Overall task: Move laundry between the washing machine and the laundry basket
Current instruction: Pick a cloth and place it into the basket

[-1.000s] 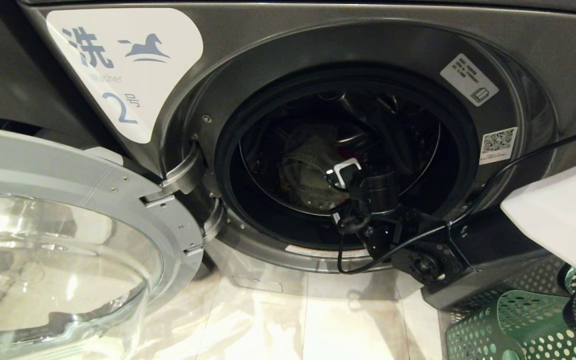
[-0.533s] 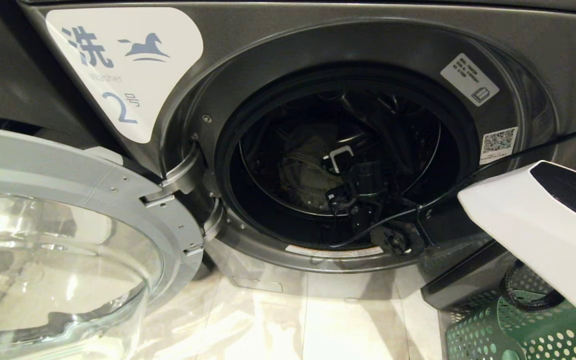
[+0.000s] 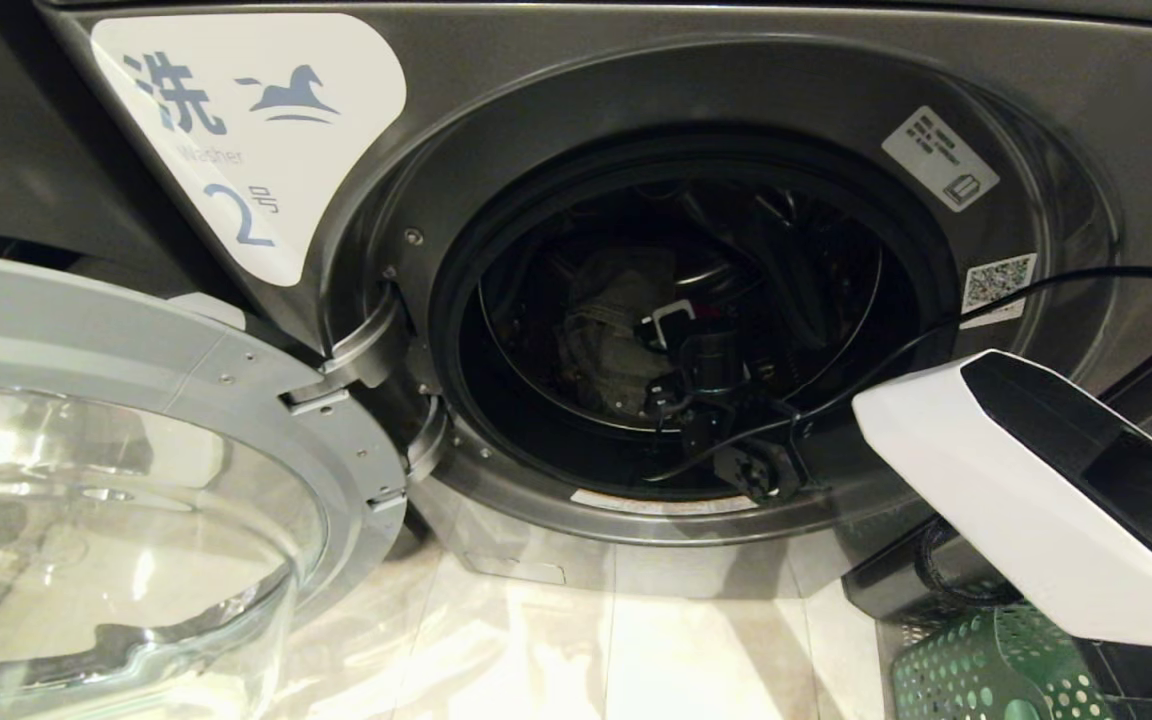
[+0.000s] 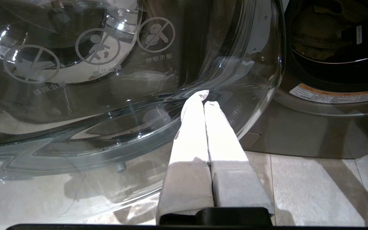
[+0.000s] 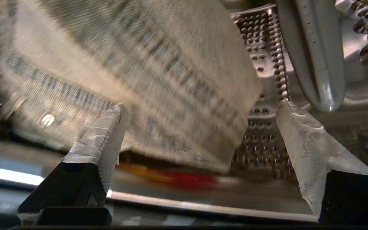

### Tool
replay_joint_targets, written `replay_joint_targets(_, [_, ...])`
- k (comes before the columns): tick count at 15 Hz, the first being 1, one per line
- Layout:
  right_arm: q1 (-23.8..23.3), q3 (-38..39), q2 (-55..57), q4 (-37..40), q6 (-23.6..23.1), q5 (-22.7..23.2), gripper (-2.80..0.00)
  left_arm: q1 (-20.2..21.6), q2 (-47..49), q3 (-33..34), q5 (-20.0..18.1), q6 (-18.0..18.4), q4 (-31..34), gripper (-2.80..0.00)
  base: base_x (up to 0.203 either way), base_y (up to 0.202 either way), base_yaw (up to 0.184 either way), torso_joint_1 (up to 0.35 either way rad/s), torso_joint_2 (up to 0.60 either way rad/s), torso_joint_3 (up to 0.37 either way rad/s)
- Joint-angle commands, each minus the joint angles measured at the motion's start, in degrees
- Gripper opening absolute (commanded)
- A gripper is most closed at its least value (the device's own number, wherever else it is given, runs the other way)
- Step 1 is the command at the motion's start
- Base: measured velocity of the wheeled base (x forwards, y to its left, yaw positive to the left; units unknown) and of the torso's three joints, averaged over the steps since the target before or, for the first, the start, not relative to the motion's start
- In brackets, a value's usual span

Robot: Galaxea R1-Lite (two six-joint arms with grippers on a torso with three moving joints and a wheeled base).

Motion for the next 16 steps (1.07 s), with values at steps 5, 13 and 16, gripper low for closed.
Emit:
replay_joint_targets(5, [-1.81,-12.96,8.91,0.00,-4.42,0.95,0.00,-0.01,0.07,2.29,0.01,-0.03,-0.05,-2.80,0.000,0.000,0.000,0.000,0.00,0.000])
replay_joint_targets(13, [-3.02,-16.05,11.00,3.81,0.92,4.35,0.00,0.08,0.07,2.29,0.03,-0.03,-0.05,-2.80,0.000,0.000,0.000,0.000,0.00,0.000])
replay_joint_targets(16, [-4.38,-16.51,11.98,6.38,6.63,4.61,0.00,-0.01,0.07,2.29,0.03,-0.03,-0.05,-2.80,0.000,0.000,0.000,0.000,0.00,0.000])
